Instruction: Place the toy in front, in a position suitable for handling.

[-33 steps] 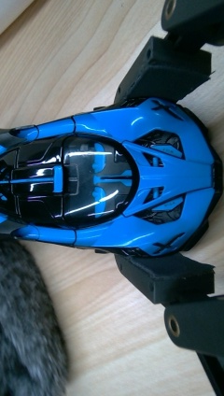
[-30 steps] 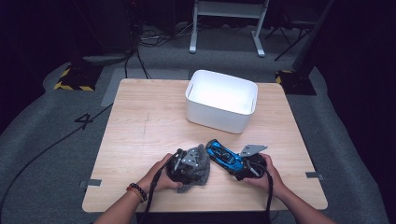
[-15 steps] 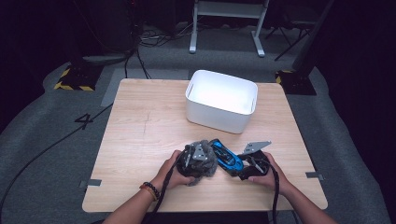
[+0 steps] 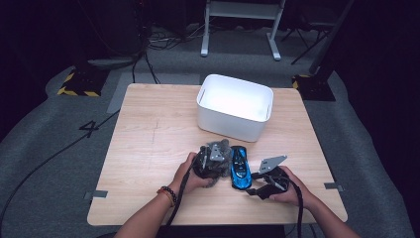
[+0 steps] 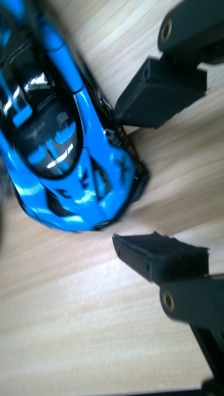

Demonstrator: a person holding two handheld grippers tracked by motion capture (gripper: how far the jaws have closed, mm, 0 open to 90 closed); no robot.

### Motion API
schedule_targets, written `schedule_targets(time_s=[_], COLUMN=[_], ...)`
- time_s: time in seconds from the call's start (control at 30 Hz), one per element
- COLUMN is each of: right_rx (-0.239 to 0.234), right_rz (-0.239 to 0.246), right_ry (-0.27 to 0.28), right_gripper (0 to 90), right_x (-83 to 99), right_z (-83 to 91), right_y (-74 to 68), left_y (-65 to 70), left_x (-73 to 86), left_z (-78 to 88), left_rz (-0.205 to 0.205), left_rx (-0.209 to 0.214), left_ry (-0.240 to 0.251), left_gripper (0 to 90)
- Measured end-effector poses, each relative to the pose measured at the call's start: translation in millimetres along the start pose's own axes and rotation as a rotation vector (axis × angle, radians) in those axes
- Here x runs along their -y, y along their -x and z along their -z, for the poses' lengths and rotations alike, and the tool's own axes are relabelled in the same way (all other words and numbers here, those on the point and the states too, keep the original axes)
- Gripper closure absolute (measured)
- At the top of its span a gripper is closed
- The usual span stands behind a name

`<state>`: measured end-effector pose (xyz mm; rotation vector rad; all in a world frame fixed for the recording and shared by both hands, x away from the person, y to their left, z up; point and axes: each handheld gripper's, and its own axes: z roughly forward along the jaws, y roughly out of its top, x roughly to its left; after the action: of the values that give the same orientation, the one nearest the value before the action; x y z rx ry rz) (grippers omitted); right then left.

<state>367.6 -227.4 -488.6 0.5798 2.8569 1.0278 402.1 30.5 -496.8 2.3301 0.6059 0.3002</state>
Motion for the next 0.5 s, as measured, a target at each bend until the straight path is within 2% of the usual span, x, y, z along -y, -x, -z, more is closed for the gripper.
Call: schedule_targets(time_s=[0.1, 0.17, 0.27, 0.37, 0.47, 0.5], right_rx=[-0.04, -0.04, -0.036, -0.022, 0.03, 0.044], right_rz=[0.032, 0.05, 0.066, 0.068, 0.091, 0.09], right_ry=[0.009, 0.016, 0.034, 0.053, 0.063, 0.068], right_gripper=[39.4, 39.6, 41.2, 45.2, 57.3, 65.0], right_x=[-4.5, -8.5, -14.6, -17.1, -15.4, -14.6], right_z=[-4.9, -10.1, -17.6, -21.7, -21.7, -20.8], right_y=[-5.9, -11.3, -16.1, -18.9, -21.4, -20.6], left_y=[-7.9, -13.9, -21.7, -26.9, -25.7, -23.9], left_x=[-2.2, -3.2, -0.6, 4.9, 12.5, 15.2], left_z=[-2.8, -3.4, -2.3, 4.3, 16.0, 20.6], left_rz=[0.015, 0.018, 0.045, 0.069, 0.066, 0.059], left_rx=[-0.005, -0.013, -0.014, 0.006, 0.036, 0.043], left_ry=[0.002, -0.001, 0.009, 0.013, 0.001, -0.008], left_gripper=[59.8, 60.0, 60.3, 62.2, 63.9, 64.2])
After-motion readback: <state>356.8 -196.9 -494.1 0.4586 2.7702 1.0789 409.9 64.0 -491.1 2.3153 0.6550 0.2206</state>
